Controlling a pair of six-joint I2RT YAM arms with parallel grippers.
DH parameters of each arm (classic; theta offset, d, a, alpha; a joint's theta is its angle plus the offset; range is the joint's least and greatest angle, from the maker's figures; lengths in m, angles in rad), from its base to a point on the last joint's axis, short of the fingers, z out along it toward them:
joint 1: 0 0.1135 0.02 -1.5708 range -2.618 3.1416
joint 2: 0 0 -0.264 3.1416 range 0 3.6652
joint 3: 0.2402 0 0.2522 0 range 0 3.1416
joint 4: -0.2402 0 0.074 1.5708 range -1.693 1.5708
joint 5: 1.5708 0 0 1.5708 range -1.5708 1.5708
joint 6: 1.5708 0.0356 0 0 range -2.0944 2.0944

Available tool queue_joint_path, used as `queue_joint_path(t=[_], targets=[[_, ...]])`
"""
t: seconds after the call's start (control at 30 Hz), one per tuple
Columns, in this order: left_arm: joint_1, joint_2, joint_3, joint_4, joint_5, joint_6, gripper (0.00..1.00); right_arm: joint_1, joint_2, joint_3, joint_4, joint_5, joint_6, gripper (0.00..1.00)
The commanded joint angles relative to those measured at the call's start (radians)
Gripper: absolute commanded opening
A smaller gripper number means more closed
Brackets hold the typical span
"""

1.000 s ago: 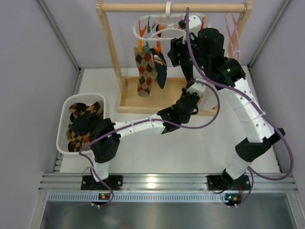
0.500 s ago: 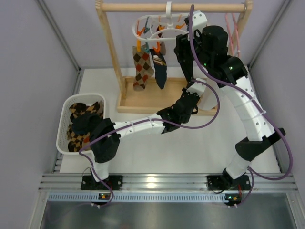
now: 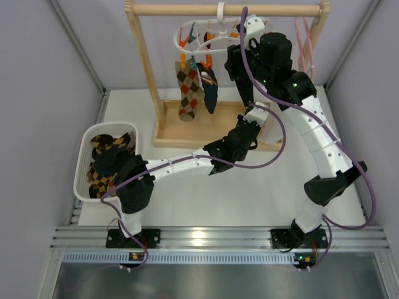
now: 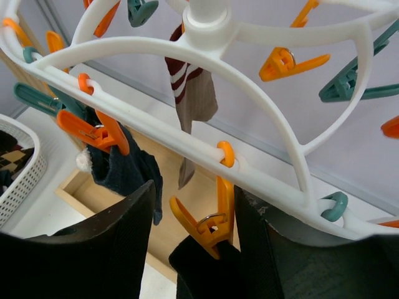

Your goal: Remove the socks clipped to the hanger

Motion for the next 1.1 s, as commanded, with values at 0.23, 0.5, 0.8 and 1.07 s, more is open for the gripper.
queue_joint_path(t=[0.23,0.5,0.8,1.07], targets=[[-0.006,-0.058,-0.026,0.005,0.037,-0.005,0.00,-0.008,0.004,0.037,0.116,-0.021,-0.012,0.33],[-0.006,-0.090,-0.071,0.005,0.031,-0.022,0.00,-0.008,-0.020,-0.002,0.139,-0.023,0.000,0.24],[-0.006,-0.297,-0.265,-0.001,0.017,-0.131,0.00,-0.010,-0.097,-0.118,0.177,-0.043,0.024,0.53],[-0.004,-0.507,-0.491,-0.066,-0.064,-0.217,0.00,-0.008,-0.258,-0.320,0.220,-0.156,0.098,0.75]])
